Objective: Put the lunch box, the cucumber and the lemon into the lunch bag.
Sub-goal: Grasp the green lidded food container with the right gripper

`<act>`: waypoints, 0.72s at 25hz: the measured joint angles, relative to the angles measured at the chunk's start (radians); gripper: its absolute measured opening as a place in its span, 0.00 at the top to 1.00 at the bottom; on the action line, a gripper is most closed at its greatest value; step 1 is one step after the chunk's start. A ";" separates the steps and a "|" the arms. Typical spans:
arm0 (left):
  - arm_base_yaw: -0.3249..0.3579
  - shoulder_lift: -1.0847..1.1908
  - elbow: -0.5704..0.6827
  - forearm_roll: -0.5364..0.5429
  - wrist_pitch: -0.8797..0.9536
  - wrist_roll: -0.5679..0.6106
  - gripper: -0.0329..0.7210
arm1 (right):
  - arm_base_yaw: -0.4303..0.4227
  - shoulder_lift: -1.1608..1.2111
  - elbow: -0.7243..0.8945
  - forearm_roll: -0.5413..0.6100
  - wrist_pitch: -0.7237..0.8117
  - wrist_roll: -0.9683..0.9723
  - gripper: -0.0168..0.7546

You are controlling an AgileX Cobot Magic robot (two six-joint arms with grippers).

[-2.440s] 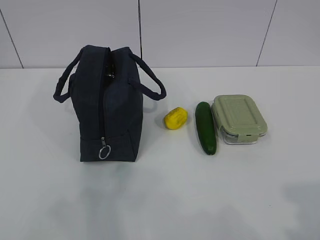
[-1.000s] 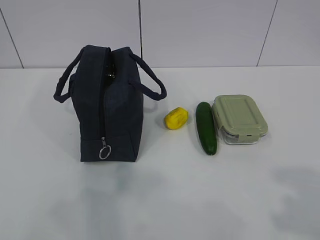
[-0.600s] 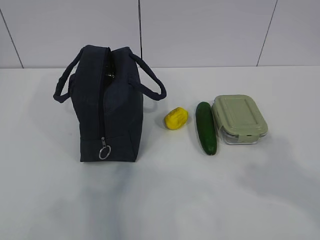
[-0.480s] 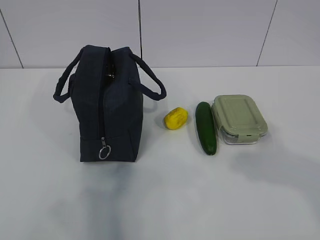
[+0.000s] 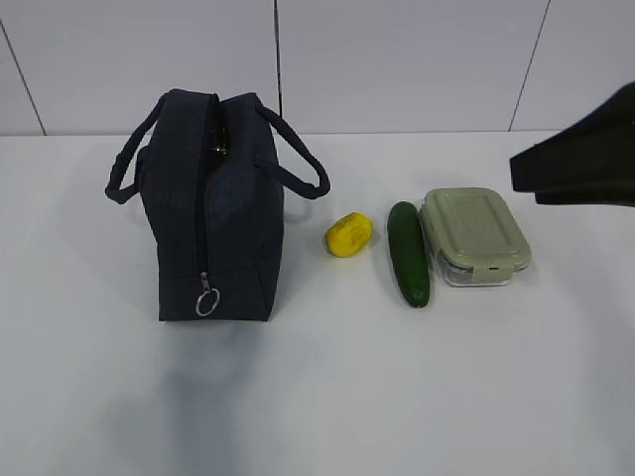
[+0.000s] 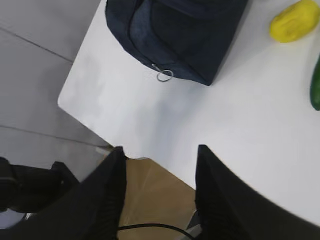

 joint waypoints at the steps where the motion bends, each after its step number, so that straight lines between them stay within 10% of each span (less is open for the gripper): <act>1: 0.000 0.000 0.000 0.000 0.000 0.000 0.66 | 0.000 0.039 -0.021 0.028 0.021 -0.020 0.52; 18: 0.000 0.000 0.000 0.000 0.000 0.000 0.66 | -0.240 0.373 -0.124 0.147 0.062 -0.166 0.53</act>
